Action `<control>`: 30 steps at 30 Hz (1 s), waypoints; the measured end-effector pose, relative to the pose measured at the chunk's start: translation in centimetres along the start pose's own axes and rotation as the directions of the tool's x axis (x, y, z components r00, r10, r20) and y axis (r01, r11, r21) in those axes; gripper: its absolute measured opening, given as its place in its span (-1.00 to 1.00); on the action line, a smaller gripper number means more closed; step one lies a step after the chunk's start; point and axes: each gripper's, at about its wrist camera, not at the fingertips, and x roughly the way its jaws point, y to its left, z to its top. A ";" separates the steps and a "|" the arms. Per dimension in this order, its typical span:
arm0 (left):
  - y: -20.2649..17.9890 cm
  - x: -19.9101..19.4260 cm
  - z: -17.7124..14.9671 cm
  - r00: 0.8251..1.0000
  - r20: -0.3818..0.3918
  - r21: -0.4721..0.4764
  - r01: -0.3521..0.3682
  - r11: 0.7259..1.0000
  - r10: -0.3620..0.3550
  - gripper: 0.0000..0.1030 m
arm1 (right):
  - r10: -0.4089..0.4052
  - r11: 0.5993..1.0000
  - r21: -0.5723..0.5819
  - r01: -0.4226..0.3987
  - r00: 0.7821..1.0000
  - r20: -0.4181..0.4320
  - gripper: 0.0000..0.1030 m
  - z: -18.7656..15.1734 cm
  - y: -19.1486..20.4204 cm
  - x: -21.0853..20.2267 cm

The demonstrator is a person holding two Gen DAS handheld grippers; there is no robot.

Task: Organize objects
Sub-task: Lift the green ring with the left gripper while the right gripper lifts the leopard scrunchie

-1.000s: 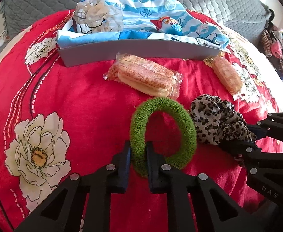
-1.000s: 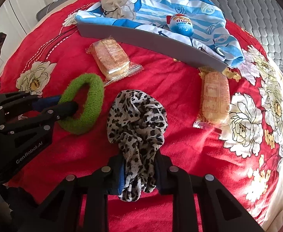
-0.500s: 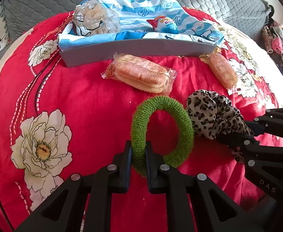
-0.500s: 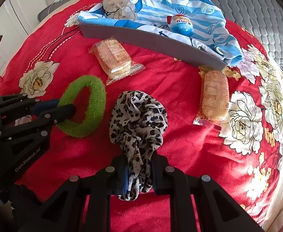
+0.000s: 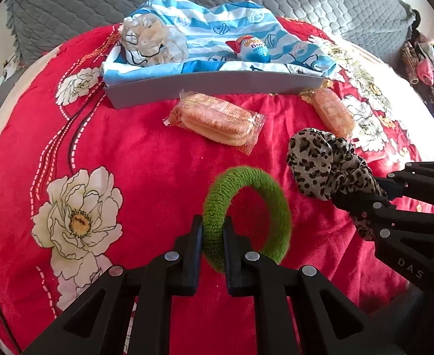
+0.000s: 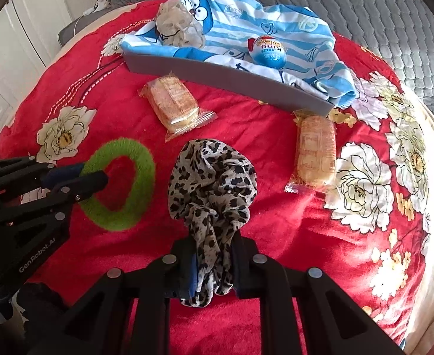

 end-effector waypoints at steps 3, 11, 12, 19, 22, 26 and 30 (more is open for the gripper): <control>0.0 -0.5 0.0 1.000 0.008 -0.010 -0.010 1.000 0.010 -0.76 | 0.004 1.000 0.000 -0.004 1.000 0.013 -0.66 0.1 -0.1 -0.3; 0.3 -1.4 -0.1 0.999 0.018 -0.046 -0.026 0.999 0.026 -0.76 | 0.019 1.000 -0.006 -0.018 0.999 0.051 -0.66 0.3 0.0 -1.1; 0.3 -1.6 -0.1 0.999 0.022 -0.050 -0.025 0.998 0.026 -0.76 | 0.021 1.000 -0.005 -0.021 0.998 0.055 -0.66 0.3 0.0 -1.2; 0.0 -2.6 0.4 0.998 0.049 -0.073 -0.047 0.996 0.050 -0.76 | 0.031 0.999 -0.009 -0.031 0.996 0.080 -0.66 0.4 -0.1 -1.8; -0.2 -3.0 0.6 0.997 0.059 -0.080 -0.054 0.995 0.059 -0.76 | 0.035 0.999 -0.018 -0.033 0.995 0.096 -0.66 0.5 -0.1 -2.1; -0.6 -3.7 1.1 0.995 0.076 -0.083 -0.059 0.995 0.066 -0.76 | 0.038 0.999 -0.020 -0.036 0.993 0.113 -0.66 0.6 -0.1 -2.6; -1.1 -4.5 1.5 0.992 0.095 -0.083 -0.075 0.994 0.082 -0.76 | 0.038 0.999 -0.017 -0.036 0.991 0.129 -0.66 0.6 -0.3 -3.0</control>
